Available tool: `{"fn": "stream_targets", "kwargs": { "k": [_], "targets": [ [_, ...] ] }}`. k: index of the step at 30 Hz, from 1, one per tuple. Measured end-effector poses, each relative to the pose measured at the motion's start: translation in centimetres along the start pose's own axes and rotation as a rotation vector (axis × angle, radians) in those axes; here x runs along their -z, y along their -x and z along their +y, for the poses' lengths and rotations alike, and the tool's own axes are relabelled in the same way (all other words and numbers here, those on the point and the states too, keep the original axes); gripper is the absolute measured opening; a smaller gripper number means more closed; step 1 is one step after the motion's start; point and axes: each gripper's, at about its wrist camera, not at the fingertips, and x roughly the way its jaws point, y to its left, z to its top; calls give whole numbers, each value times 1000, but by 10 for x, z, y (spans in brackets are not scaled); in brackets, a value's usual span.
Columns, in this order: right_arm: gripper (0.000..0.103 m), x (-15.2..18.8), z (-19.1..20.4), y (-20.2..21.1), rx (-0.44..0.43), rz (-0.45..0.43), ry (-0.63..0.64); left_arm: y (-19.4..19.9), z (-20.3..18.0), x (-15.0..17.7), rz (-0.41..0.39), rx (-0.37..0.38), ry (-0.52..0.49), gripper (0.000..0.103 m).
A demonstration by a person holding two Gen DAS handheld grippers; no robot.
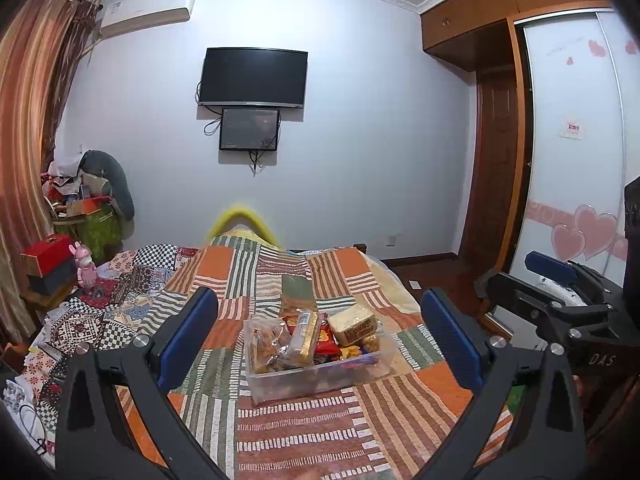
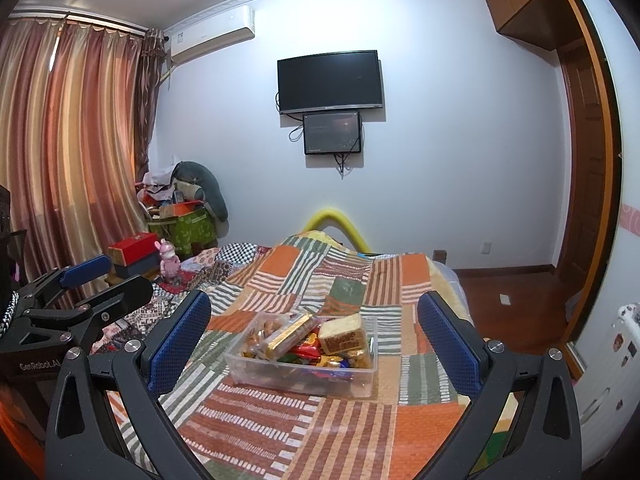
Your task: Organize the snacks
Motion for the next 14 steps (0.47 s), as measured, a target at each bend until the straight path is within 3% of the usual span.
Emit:
{"fn": "stream_targets", "kwargs": {
  "k": [14],
  "targets": [
    [103,-1,0,-1,-4,5,-6,-3,1,1,15,12,8,103]
  ]
}}
